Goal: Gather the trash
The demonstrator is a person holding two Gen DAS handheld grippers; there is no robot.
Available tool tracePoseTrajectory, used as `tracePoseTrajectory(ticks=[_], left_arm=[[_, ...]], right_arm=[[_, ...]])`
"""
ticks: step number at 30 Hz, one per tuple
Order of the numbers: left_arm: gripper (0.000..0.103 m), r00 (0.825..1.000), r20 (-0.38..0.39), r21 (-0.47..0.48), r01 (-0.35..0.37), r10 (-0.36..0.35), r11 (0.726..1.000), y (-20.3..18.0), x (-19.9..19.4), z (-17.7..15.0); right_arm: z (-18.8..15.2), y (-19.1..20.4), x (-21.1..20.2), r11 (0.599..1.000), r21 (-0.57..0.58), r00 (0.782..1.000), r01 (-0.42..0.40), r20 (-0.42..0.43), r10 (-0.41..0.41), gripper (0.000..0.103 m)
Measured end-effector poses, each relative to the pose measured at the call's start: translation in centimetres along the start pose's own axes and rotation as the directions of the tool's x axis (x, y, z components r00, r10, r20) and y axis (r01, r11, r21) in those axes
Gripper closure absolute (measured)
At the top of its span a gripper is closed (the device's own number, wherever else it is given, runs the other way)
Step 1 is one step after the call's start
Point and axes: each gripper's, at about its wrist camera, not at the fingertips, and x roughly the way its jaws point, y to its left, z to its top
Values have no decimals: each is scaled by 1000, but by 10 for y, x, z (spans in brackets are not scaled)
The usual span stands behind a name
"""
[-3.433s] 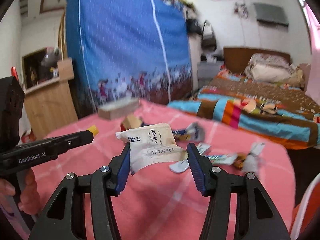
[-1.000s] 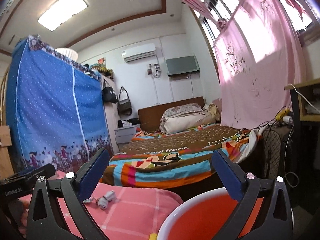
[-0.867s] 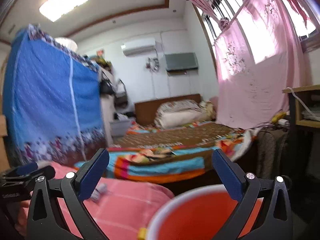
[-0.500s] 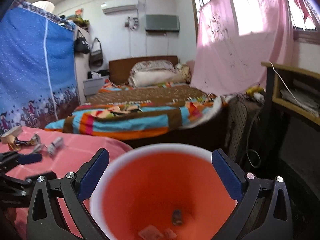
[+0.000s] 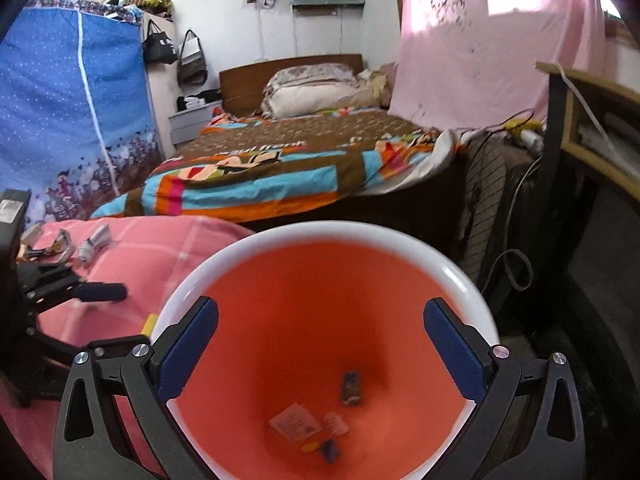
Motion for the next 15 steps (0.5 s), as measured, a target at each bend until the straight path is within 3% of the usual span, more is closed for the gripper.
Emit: tracePoseTrajectory(ticks=[5,15], left_arm=[[41,982,-37,62,190,-188,980,10,2,3],[46,974,-95,191,219,-204,957,14,8,10]], right_arm=[[-1,2,0,1000,-11,1000,-5,-8,5,0],[-3,6,12,1000,-15,999,-14,-47,13,0]])
